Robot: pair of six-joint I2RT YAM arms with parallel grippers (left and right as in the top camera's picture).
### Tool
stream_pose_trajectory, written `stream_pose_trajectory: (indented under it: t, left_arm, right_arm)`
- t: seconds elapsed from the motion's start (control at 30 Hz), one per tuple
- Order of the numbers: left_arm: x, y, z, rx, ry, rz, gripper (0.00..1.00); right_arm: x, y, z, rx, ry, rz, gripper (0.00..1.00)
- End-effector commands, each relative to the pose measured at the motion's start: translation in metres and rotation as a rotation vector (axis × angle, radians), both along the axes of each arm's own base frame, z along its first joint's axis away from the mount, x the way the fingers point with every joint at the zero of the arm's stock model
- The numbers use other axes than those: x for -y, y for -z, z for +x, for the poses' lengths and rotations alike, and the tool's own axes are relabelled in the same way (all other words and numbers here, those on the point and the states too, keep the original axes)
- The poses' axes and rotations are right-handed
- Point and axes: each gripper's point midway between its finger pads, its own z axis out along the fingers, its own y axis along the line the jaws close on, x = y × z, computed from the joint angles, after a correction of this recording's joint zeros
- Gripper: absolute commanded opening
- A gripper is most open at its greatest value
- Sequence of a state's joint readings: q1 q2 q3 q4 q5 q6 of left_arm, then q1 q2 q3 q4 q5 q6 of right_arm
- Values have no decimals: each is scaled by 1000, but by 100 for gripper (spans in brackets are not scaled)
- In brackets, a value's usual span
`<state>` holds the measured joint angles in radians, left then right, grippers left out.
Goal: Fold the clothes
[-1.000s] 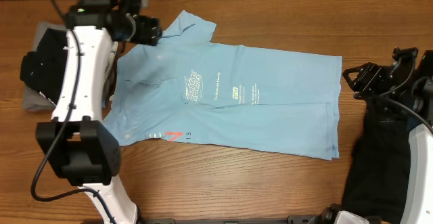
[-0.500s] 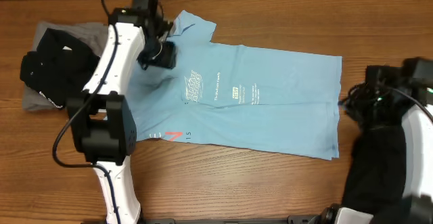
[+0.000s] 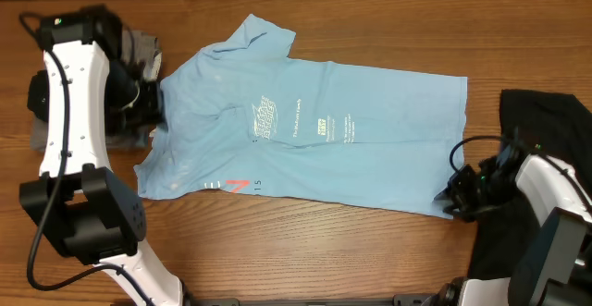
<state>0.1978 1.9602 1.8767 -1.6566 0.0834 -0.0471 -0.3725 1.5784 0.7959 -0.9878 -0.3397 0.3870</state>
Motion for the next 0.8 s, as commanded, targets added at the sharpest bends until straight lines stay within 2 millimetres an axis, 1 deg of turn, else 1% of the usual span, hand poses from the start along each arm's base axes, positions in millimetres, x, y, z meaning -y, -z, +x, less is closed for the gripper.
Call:
stream_pose_trajectory:
  t: [0.0, 0.1, 0.13, 0.17, 0.27, 0.33, 0.43, 0.47, 0.5, 0.53, 0.57, 0.6, 0.67, 0.77]
  left_arm:
    - [-16, 24, -25, -109, -82, -15, 57]
    - [-22, 44, -39, -155, -132, -50, 55]
    - [-23, 50, -42, -166, -144, -60, 54]
    - [-24, 58, -47, -180, -152, -64, 50]
    - [-24, 79, -56, -202, -166, -67, 43]
    - [-24, 95, -62, -212, -188, -57, 36]
    - [-23, 117, -67, -213, -225, -36, 23]
    - [-29, 129, -71, -213, -250, 12, 21]
    - [-31, 133, -72, -212, -257, 30, 20]
    - [-39, 146, -74, -201, -280, 86, 18]
    - [-41, 153, -74, -187, -284, 103, 17]
    - [-42, 157, -73, -174, -285, 107, 14]
    - [-42, 167, -75, -159, -290, 112, 5]
    - [-50, 174, -86, -186, -325, 189, 4]
  right_arm:
    - [1, 16, -5, -9, 68, -22, 29]
    - [3, 27, 0, 35, 91, -40, 21]
    - [3, 30, -1, 33, 104, -44, 15]
    - [4, 33, -4, 25, 117, -52, 12]
    - [4, 36, -11, -7, 129, -61, 8]
    - [3, 36, -15, -22, 128, -60, 7]
    - [3, 35, -17, -32, 124, -60, 7]
    - [2, 35, -18, -36, 124, -58, 7]
    - [2, 35, -18, -36, 124, -58, 7]
    - [2, 35, -18, -36, 124, -59, 7]
    - [2, 35, -18, -35, 124, -59, 7]
    - [2, 35, -18, -35, 124, -59, 7]
    - [2, 35, -18, -34, 124, -59, 7]
    - [2, 35, -18, -34, 124, -59, 7]
